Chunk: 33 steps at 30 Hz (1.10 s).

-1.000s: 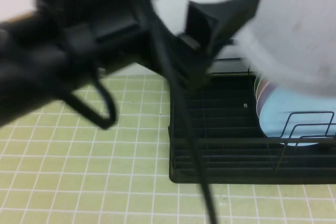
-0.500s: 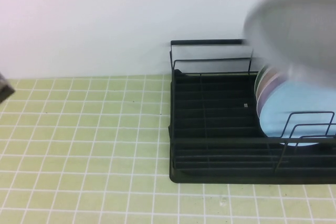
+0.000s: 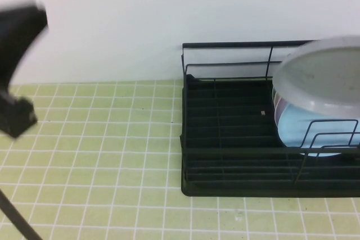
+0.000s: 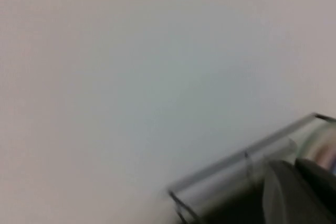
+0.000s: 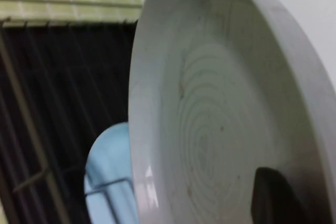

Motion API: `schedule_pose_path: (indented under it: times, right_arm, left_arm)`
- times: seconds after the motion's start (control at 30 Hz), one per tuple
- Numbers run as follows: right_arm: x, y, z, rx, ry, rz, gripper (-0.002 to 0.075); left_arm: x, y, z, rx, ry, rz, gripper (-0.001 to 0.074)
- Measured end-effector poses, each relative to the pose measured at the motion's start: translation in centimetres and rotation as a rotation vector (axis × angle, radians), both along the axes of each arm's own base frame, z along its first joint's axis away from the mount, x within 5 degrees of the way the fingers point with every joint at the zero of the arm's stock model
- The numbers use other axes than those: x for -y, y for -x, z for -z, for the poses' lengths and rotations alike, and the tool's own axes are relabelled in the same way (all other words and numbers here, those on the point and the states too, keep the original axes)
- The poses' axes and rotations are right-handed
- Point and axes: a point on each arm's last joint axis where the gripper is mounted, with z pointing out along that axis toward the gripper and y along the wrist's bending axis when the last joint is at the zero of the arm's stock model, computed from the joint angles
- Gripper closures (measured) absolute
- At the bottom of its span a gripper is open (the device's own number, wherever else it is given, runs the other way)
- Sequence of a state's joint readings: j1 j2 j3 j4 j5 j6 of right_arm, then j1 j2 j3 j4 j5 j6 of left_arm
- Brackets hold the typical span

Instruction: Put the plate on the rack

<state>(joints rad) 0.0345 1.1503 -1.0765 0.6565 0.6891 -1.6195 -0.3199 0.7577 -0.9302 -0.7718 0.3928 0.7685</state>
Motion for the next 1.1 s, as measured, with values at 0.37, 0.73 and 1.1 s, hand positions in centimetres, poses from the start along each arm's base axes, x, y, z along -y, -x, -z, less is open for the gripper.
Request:
schedule_pose_path:
  times: [0.37,0.73,1.1]
  right_arm:
    - [0.5,-2.1,1.6,-0.003,0.135,-0.012,0.062]
    - [0.4,-1.8,2.0,-0.045,0.157,-0.049,0.062]
    - [0.7,-2.8,2.9,-0.053,0.214,-0.047,0.062]
  left_arm:
    - [-0.7,0.4,2.8,-0.274,-0.149,0.054,0.0735]
    - [-1.0,0.2,3.1,-0.256,-0.231,0.022,0.0735]
    - [-1.5,-0.9,6.9,-0.322,-0.225,-0.057,0.0735]
